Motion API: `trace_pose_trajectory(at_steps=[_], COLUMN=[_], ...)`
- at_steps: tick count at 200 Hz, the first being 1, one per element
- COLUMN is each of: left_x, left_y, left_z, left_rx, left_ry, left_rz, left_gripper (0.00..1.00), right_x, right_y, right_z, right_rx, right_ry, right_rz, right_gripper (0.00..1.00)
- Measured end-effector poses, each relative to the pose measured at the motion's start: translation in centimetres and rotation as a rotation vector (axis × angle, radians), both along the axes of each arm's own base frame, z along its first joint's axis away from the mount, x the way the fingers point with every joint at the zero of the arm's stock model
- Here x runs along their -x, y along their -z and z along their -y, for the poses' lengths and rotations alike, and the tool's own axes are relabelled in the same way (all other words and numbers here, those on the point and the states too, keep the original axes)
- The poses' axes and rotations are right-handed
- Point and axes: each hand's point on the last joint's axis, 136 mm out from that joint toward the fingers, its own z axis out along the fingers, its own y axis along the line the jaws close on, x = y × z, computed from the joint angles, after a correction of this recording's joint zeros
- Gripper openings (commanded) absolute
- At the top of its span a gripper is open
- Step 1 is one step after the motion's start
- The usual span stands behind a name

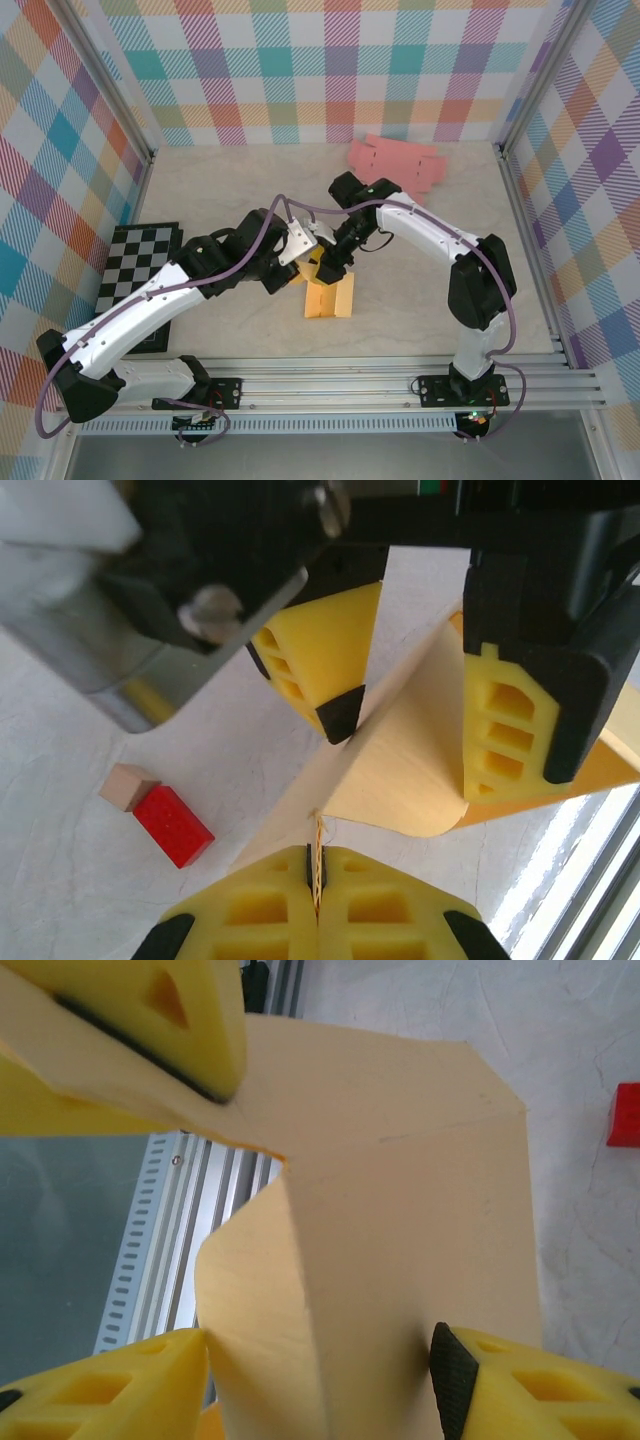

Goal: Fold the paper box

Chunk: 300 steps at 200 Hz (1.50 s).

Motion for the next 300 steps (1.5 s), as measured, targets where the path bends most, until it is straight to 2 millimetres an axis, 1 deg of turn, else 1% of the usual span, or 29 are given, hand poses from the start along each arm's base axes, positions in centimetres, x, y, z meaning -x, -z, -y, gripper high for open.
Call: trace_pose_trajectory(at_steps=[31, 48, 70, 77, 85, 100, 108, 130, 155, 158, 165, 183, 192, 198, 215, 226, 236, 248, 258, 268, 280, 291, 295, 300], left_x=[0.2, 0.3, 0.3, 0.4, 0.4, 0.4, 0.4, 0.4, 0.3, 0.3, 0.4, 0.8, 1.0, 1.1, 1.4, 1.3, 1.1, 0.3, -0.9, -2.3, -3.8, -5.0, -5.5, -6.0], left_y=[0.1, 0.1, 0.1, 0.1, 0.1, 0.1, 0.1, 0.1, -0.3, -0.4, -0.7, -1.3, -1.9, -2.4, -3.7, -4.5, -4.7, -4.6, -4.3, -3.5, -2.5, -1.5, -0.9, -0.4], left_z=[0.2, 0.2, 0.3, 0.4, 0.4, 0.4, 0.4, 0.4, 0.1, 0.0, -0.2, -1.2, -1.7, -2.0, -3.3, -4.4, -5.3, -6.6, -8.0, -9.6, -11.2, -11.9, -12.0, -11.9], left_rx=[0.006, 0.008, 0.011, 0.011, 0.011, 0.011, 0.012, 0.020, 0.049, 0.052, 0.064, 0.097, 0.124, 0.145, 0.216, 0.264, 0.294, 0.327, 0.350, 0.379, 0.422, 0.468, 0.482, 0.495], left_ry=[0.009, 0.012, 0.016, 0.019, 0.020, 0.020, 0.019, 0.011, -0.014, -0.014, -0.022, -0.046, -0.062, -0.074, -0.130, -0.185, -0.243, -0.346, -0.454, -0.584, -0.726, -0.820, -0.854, -0.881], left_rz=[-0.010, -0.013, -0.017, -0.017, -0.017, -0.017, -0.018, -0.013, 0.009, 0.015, 0.027, 0.059, 0.085, 0.104, 0.159, 0.192, 0.199, 0.183, 0.165, 0.120, 0.053, -0.025, -0.062, -0.103], left_gripper=[0.00, 0.00, 0.00, 0.00, 0.00, 0.01, 0.05, 0.21, 0.33, 0.35, 0.39, 0.49, 0.53, 0.56, 0.69, 0.70, 0.71, 0.75, 0.79, 0.82, 0.84, 0.86, 0.91, 0.93], right_x=[0.0, -0.1, -0.2, -0.2, -0.2, -0.3, -0.3, -0.3, -0.4, -0.4, -0.5, -0.7, -0.7, -0.8, -0.9, -0.9, -0.8, -0.6, -0.4, -0.5, -0.9, -1.4, -1.5, -1.7], right_y=[0.5, 0.5, 0.6, 0.6, 0.6, 0.5, 0.4, 0.1, 0.4, 0.4, 0.6, 0.6, 0.6, 0.6, 0.5, 0.4, 0.3, -0.1, -0.9, -1.7, -3.0, -3.9, -4.2, -4.4], right_z=[0.0, 0.0, 0.1, 0.2, 0.3, 0.4, 0.5, 0.7, 0.9, 1.0, 1.0, 1.2, 1.3, 1.3, 1.5, 1.7, 2.1, 2.5, 2.8, 3.0, 3.0, 2.8, 2.7, 2.7], right_rx=[0.009, 0.011, 0.008, 0.010, 0.011, 0.010, 0.009, 0.004, 0.005, 0.007, 0.009, 0.006, 0.004, 0.000, -0.017, -0.039, -0.068, -0.113, -0.163, -0.206, -0.259, -0.307, -0.328, -0.346], right_ry=[0.004, 0.005, 0.002, 0.004, 0.006, 0.008, 0.009, 0.013, 0.017, 0.019, 0.021, 0.026, 0.029, 0.029, 0.028, 0.028, 0.028, 0.028, 0.030, 0.041, 0.053, 0.060, 0.062, 0.068], right_rz=[0.001, 0.010, 0.027, 0.034, 0.044, 0.062, 0.074, 0.107, 0.141, 0.147, 0.156, 0.183, 0.198, 0.213, 0.260, 0.313, 0.367, 0.454, 0.536, 0.612, 0.703, 0.786, 0.819, 0.856], right_gripper=[0.54, 0.48, 0.34, 0.33, 0.29, 0.28, 0.26, 0.19, 0.16, 0.14, 0.14, 0.10, 0.10, 0.07, 0.07, 0.06, 0.04, 0.05, 0.05, 0.06, 0.07, 0.06, 0.06, 0.05])
